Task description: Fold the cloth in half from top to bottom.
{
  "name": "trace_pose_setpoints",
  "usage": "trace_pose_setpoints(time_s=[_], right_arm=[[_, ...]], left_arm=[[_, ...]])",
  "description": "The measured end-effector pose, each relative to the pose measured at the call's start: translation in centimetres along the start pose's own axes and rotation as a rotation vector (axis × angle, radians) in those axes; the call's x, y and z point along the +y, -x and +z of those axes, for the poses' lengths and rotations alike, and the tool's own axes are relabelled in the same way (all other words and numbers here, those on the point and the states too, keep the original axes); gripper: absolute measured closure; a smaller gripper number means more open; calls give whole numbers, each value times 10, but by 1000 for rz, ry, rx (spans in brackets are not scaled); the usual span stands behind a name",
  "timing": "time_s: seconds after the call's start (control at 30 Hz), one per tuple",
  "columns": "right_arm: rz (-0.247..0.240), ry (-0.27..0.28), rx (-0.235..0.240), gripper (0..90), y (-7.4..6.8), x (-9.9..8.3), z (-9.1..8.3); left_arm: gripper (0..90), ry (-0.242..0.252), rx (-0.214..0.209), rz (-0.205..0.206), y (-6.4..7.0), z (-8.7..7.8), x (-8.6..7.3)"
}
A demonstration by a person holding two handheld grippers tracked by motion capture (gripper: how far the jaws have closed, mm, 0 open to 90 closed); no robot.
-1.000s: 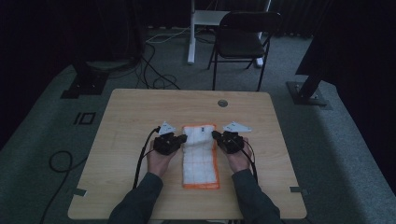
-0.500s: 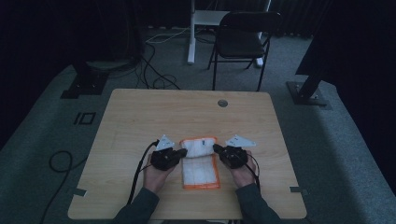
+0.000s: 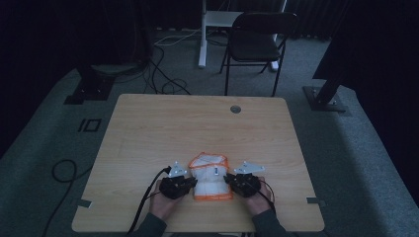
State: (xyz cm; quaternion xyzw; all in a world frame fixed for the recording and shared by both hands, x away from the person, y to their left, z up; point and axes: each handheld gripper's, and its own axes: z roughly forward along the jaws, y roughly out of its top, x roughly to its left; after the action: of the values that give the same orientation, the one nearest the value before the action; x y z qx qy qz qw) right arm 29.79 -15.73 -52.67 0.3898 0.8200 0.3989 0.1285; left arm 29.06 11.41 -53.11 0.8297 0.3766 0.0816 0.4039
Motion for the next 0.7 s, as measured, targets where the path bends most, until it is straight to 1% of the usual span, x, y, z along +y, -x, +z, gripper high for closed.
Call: trace_pose_setpoints(time_s=[0.07,0.13,0.27,0.33,0.43,0.57,0.7], right_arm=[[-4,-22,3,695,-2,-3,1],[-23,-45,-18,655,-5,-7,3],[-40,-70,-40,629,-8,-9,9],[-47,-70,-45,629,-7,-8,10],[-43,-64,-57,630,-6,-7,13],[-52,-59,-76,630,-3,-2,18],[-42,-55,-85,627,3,4,24]], left_arm=[[778,-17,10,23,4,1,-4],[770,-26,23,36,6,2,-7],[768,-29,34,35,4,5,-9],[766,-30,39,40,4,7,-8],[765,-27,51,26,0,10,-5],[760,-23,75,16,-6,14,1],[752,-18,94,1,-14,19,7]])
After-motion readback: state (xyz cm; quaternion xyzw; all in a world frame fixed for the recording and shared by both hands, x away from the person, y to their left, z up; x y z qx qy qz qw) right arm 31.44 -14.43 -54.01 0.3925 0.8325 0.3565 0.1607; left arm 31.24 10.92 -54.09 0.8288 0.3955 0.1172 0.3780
